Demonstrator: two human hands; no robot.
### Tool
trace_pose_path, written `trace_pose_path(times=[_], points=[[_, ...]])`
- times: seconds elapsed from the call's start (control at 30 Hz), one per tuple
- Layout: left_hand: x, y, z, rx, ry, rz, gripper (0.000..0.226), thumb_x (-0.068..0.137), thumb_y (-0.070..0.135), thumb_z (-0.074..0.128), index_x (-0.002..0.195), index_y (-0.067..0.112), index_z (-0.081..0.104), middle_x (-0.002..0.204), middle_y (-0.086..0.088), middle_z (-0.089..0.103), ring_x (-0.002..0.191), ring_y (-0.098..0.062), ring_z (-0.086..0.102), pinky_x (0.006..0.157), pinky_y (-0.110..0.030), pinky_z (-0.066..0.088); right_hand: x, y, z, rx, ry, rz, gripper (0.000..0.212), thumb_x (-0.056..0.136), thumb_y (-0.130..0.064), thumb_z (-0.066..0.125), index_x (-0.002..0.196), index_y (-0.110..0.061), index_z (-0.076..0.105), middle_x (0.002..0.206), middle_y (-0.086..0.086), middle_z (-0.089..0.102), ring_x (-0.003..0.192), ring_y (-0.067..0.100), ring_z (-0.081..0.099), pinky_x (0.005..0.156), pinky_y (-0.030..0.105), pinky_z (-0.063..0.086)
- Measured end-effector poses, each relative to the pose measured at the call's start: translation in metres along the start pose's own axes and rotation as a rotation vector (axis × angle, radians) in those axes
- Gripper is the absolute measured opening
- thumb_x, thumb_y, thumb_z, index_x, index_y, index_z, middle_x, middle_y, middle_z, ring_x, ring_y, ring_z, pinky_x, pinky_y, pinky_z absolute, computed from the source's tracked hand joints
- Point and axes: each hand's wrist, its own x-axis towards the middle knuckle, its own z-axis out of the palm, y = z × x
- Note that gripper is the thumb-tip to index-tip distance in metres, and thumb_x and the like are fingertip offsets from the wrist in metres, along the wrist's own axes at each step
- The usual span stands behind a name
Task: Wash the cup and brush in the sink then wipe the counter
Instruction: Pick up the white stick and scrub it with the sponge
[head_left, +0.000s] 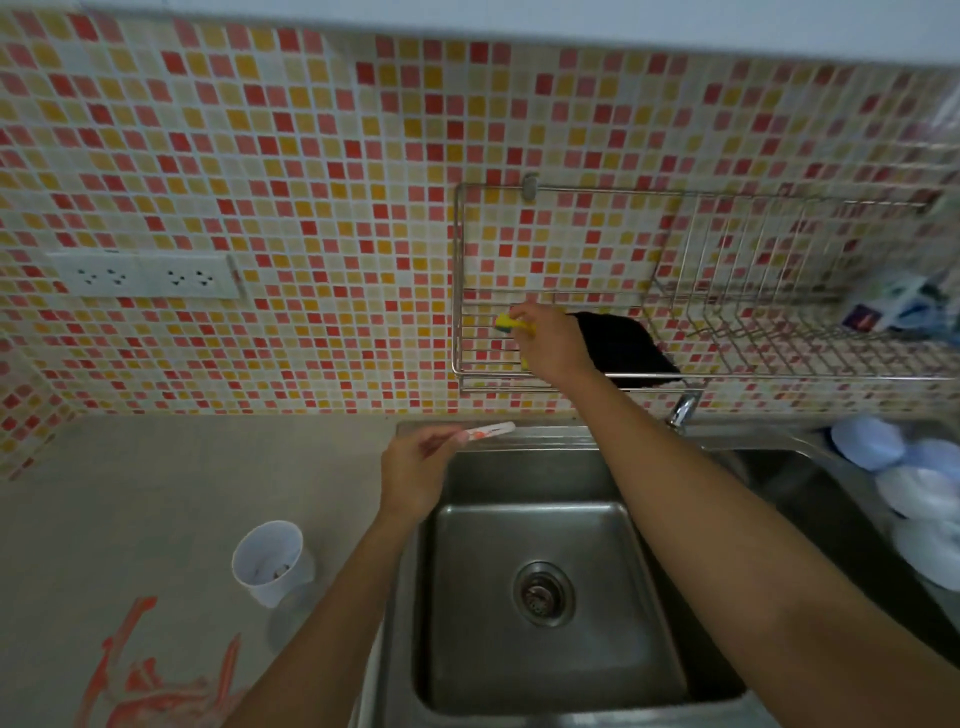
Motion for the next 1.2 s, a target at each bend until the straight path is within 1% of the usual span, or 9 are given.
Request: trace_pose_path(times=[0.17, 0.3, 0.4, 0.53, 0.67, 0.83, 0.97, 1.1, 1.2], points=[[-0.006, 0.004, 0.024, -0.08, 0.075, -0.109, 0.014, 0.083, 0.024, 0.072, 0.096, 0.019, 0.075, 0.084, 0.007, 0.074, 0.081, -0.009, 0.068, 0.08, -0.027, 0.054, -0.076, -0.003, -0.015, 0.25, 0.345, -0.25, 0.029, 0.092, -0.017, 0.06, 0.121, -0.012, 0.064, 0.124, 0.007, 0.057, 0.108, 0.009, 0.052, 0.093, 0.006, 0.038], [-0.013, 0.011, 0.05, -0.232, 0.098, -0.199, 0.009, 0.082, 0.021, 0.073, 0.089, 0.017, 0.074, 0.079, 0.0, 0.074, 0.073, -0.013, 0.067, 0.075, -0.03, 0.054, -0.136, 0.029, 0.003, 0.22, 0.288, -0.279, 0.033, 0.095, -0.026, 0.054, 0.126, -0.018, 0.061, 0.128, 0.006, 0.05, 0.115, 0.015, 0.05, 0.094, 0.025, 0.048], [-0.018, 0.015, 0.071, -0.326, 0.106, -0.306, 0.012, 0.082, 0.023, 0.074, 0.09, 0.014, 0.075, 0.083, -0.003, 0.075, 0.079, -0.014, 0.069, 0.076, -0.026, 0.055, -0.151, 0.056, 0.019, 0.156, 0.163, -0.302, 0.032, 0.095, -0.025, 0.051, 0.125, -0.018, 0.061, 0.124, 0.007, 0.05, 0.113, 0.012, 0.045, 0.096, 0.027, 0.046], [-0.023, 0.023, 0.096, -0.448, 0.162, -0.44, 0.018, 0.083, 0.017, 0.072, 0.097, 0.006, 0.073, 0.087, -0.009, 0.074, 0.082, -0.017, 0.069, 0.078, -0.026, 0.056, -0.145, 0.092, 0.021, 0.129, 0.19, -0.129, 0.034, 0.093, -0.018, 0.054, 0.126, -0.019, 0.061, 0.118, 0.007, 0.051, 0.109, 0.017, 0.049, 0.094, 0.033, 0.048], [-0.023, 0.029, 0.12, -0.383, 0.17, -0.404, 0.015, 0.085, 0.014, 0.069, 0.096, 0.006, 0.074, 0.085, -0.011, 0.074, 0.079, -0.016, 0.067, 0.077, -0.026, 0.054, -0.16, 0.1, 0.023, 0.131, 0.144, -0.183, 0.031, 0.092, -0.014, 0.056, 0.122, -0.018, 0.064, 0.116, 0.005, 0.053, 0.105, 0.016, 0.051, 0.093, 0.028, 0.046], [-0.02, 0.029, 0.136, -0.23, 0.224, -0.332, 0.007, 0.084, 0.016, 0.07, 0.081, 0.022, 0.073, 0.077, -0.001, 0.073, 0.075, -0.013, 0.065, 0.073, -0.026, 0.052, -0.152, 0.122, 0.011, 0.255, 0.3, 0.004, 0.035, 0.095, -0.023, 0.048, 0.128, -0.019, 0.06, 0.117, 0.001, 0.045, 0.102, 0.018, 0.054, 0.088, 0.033, 0.052], [-0.025, 0.021, 0.143, -0.184, 0.133, -0.311, 0.009, 0.082, 0.016, 0.072, 0.08, 0.024, 0.074, 0.074, 0.006, 0.073, 0.072, -0.008, 0.067, 0.072, -0.022, 0.053, -0.153, 0.116, 0.012, 0.203, 0.17, -0.184, 0.036, 0.095, -0.022, 0.051, 0.131, -0.02, 0.057, 0.122, 0.005, 0.049, 0.111, 0.016, 0.051, 0.094, 0.025, 0.047], [-0.032, 0.013, 0.148, -0.129, 0.123, -0.306, 0.007, 0.082, 0.015, 0.072, 0.082, 0.02, 0.076, 0.072, 0.006, 0.073, 0.068, -0.005, 0.066, 0.068, -0.017, 0.051, -0.146, 0.128, 0.021, 0.161, 0.167, -0.013, 0.035, 0.094, -0.018, 0.055, 0.129, -0.024, 0.058, 0.122, 0.006, 0.05, 0.113, 0.015, 0.046, 0.095, 0.029, 0.048], [-0.032, 0.007, 0.145, -0.168, 0.105, -0.322, 0.007, 0.082, 0.012, 0.071, 0.085, 0.014, 0.077, 0.077, 0.0, 0.075, 0.075, -0.011, 0.07, 0.073, -0.023, 0.055, -0.164, 0.119, 0.028, 0.14, 0.095, -0.149, 0.041, 0.093, -0.014, 0.054, 0.133, -0.023, 0.054, 0.124, 0.004, 0.047, 0.113, 0.015, 0.044, 0.095, 0.018, 0.041]])
